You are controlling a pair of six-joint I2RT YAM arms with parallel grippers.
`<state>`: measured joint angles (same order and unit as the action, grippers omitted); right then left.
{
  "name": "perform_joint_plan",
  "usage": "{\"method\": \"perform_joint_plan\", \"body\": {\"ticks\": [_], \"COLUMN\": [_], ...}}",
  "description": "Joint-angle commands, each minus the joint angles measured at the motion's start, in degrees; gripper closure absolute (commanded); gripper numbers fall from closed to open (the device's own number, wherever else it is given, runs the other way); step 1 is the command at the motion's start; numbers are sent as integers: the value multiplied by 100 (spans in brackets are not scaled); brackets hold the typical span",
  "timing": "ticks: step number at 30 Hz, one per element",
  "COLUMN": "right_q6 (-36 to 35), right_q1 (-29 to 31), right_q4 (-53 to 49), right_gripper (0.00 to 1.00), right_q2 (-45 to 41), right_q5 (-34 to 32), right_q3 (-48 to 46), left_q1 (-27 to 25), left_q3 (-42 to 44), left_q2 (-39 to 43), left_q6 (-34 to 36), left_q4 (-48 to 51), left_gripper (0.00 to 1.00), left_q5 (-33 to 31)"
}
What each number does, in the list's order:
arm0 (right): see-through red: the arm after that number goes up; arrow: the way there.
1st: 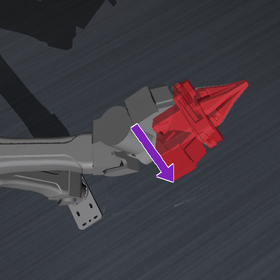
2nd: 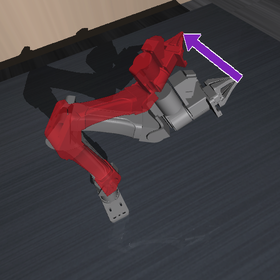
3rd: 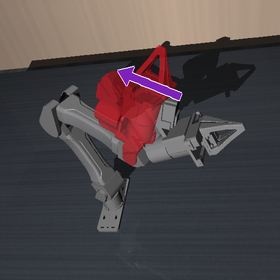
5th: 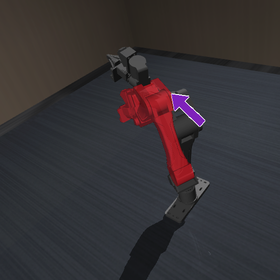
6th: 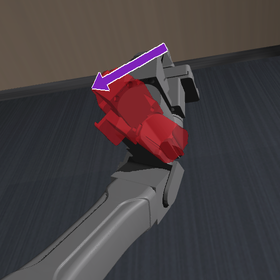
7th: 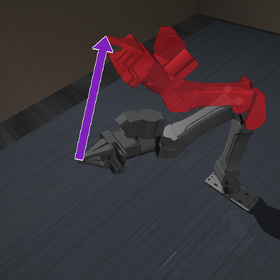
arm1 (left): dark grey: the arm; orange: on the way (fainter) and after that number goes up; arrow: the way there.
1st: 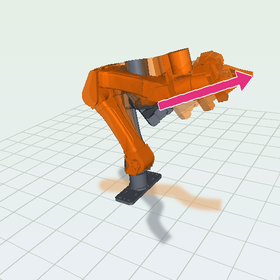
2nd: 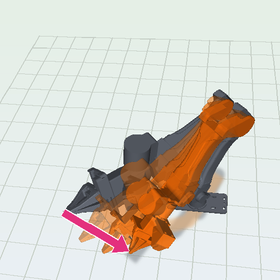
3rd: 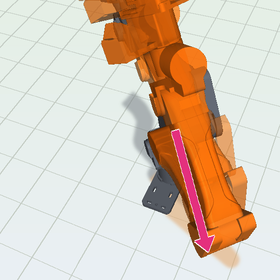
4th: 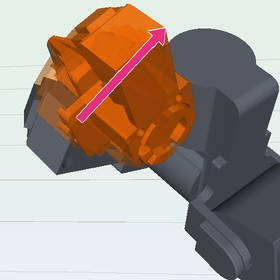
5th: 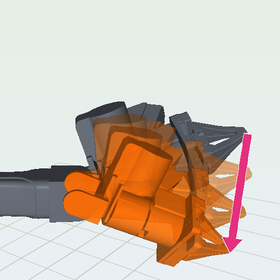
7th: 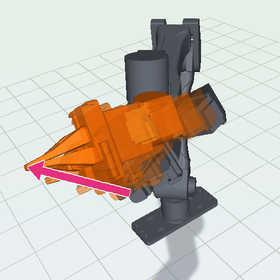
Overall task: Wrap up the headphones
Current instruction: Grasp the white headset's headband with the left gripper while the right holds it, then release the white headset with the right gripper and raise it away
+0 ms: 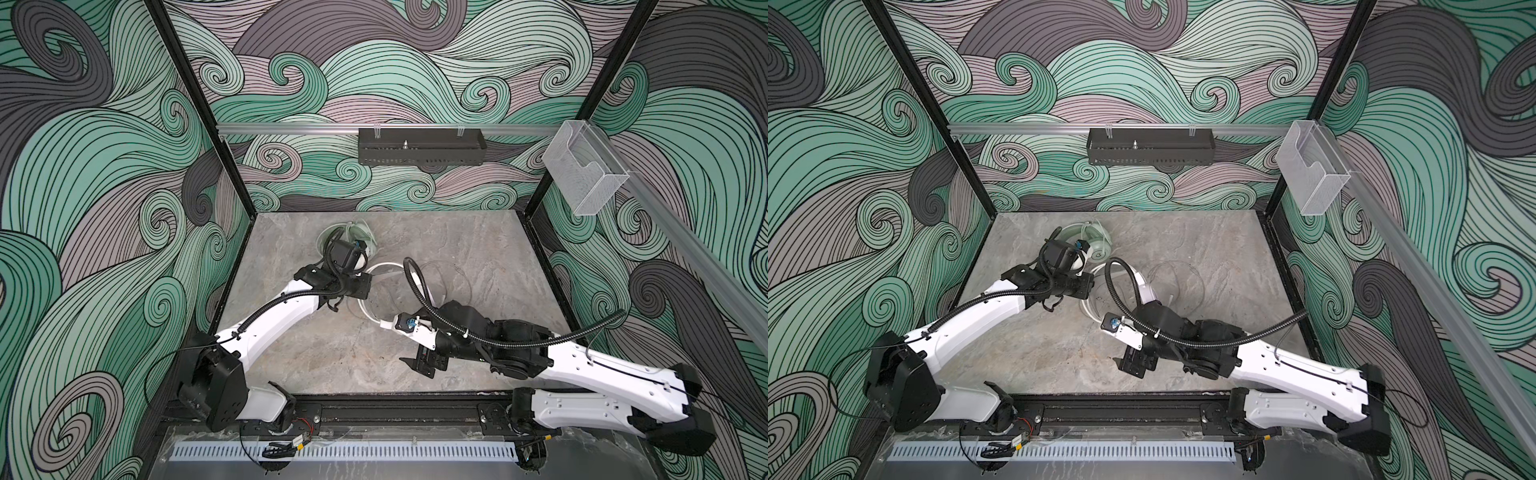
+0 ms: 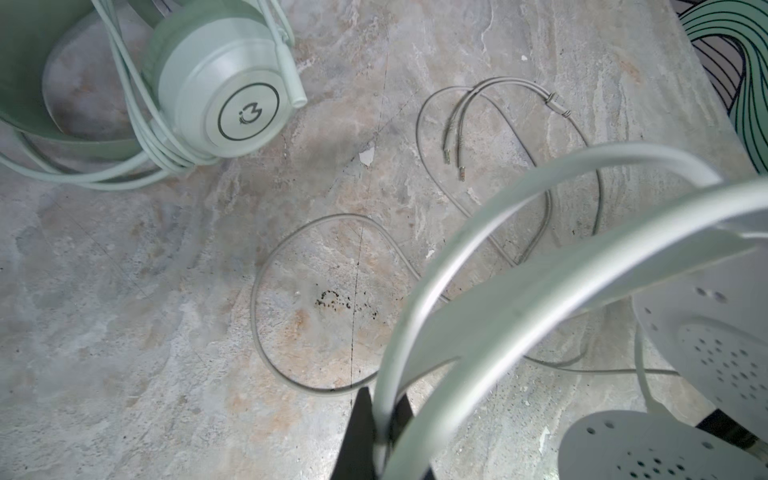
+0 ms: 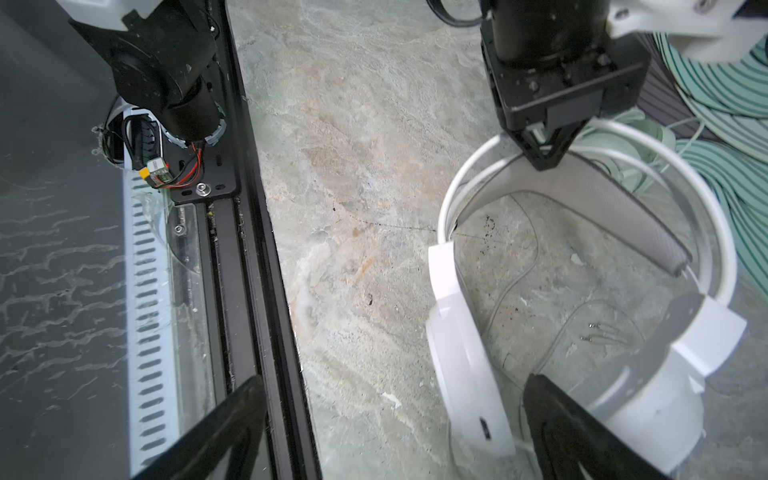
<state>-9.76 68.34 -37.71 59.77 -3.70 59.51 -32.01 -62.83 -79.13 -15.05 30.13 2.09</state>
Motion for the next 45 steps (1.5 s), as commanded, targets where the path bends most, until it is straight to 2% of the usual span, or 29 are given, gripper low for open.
{"method": "perform_joint_plan", "body": {"ticks": [1,7,12,20,23,27,31,36,38,40,43,45], "right_q6": [688,1588,1871,2541,2592,2307,2188,1968,1894,1849,1813,1748], "right_q1": [-537,-2456,-3315,-3681,-3686,-3715,-3724,-3848,-3892,-3948,-4065,-4136], "right_q4": [-624,-984,-793,9,261,176,341,336,343,344,393,440], "right_gripper": [1,3,4,7,8,10,22,53,60,67,77,81], "right_q2": [-168,241,973,1804,1802,1940,2009,2058,2035,2006,1932,1827], "right_q5": [256,1550,2686,4545,4734,4924,5124,5101,5063,5002,4931,4753], "right_q3": [301,1450,1879,1863,1618,1364,1192,1064,1007,958,906,879], "left_q1": [-53,-218,-395,-915,-989,-1068,-1132,-1150,-1149,-1158,-1158,-1158], "left_q3": [-31,262,279,336,401,394,338,295,290,271,192,86], "left_q2": [331,1098,1348,1401,1353,1249,1105,975,912,869,806,793], "left_q6": [270,1109,1678,2158,2190,2182,2217,2196,2153,2076,1942,1639], "left_q4": [-437,-712,-622,-840,-1016,-1158,-1215,-1243,-1222,-1219,-1171,-1022], "left_gripper": [100,100,100,100,100,100,100,100,96,87,54,34], "left_q5": [-121,-486,-666,-1078,-1033,-935,-895,-817,-749,-651,-416,-490]}}
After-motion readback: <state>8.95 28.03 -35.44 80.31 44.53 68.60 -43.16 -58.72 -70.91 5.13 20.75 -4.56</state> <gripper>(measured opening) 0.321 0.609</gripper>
